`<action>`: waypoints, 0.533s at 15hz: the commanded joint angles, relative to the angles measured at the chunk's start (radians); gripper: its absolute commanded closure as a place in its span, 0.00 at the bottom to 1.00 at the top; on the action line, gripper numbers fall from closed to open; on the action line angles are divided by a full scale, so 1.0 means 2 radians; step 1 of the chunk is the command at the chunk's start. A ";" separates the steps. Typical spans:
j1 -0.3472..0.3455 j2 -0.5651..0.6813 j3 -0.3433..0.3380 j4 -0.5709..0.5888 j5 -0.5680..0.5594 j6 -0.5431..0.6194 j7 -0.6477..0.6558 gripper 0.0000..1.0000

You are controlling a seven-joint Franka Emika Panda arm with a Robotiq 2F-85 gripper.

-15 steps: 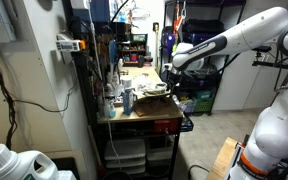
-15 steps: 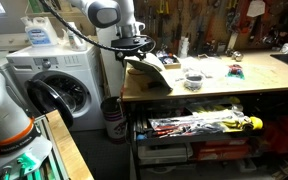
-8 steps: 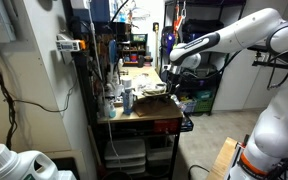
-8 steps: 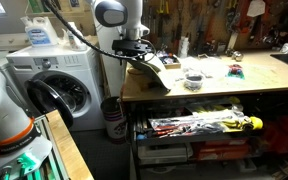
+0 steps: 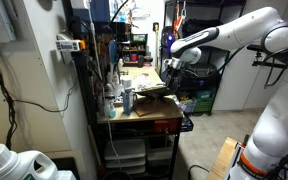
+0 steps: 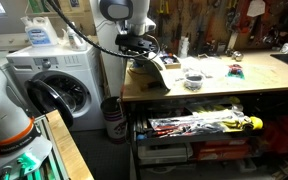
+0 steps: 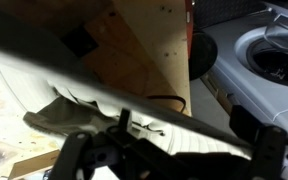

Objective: Turn over the hat on the table

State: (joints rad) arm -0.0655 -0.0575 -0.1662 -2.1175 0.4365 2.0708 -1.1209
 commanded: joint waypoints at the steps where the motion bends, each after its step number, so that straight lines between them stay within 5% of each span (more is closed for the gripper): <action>1: -0.008 -0.012 0.004 0.002 0.007 0.020 -0.002 0.00; 8: -0.005 -0.033 0.013 0.001 -0.041 0.057 0.019 0.00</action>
State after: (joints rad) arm -0.0696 -0.0892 -0.1535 -2.0961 0.4159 2.1575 -1.1165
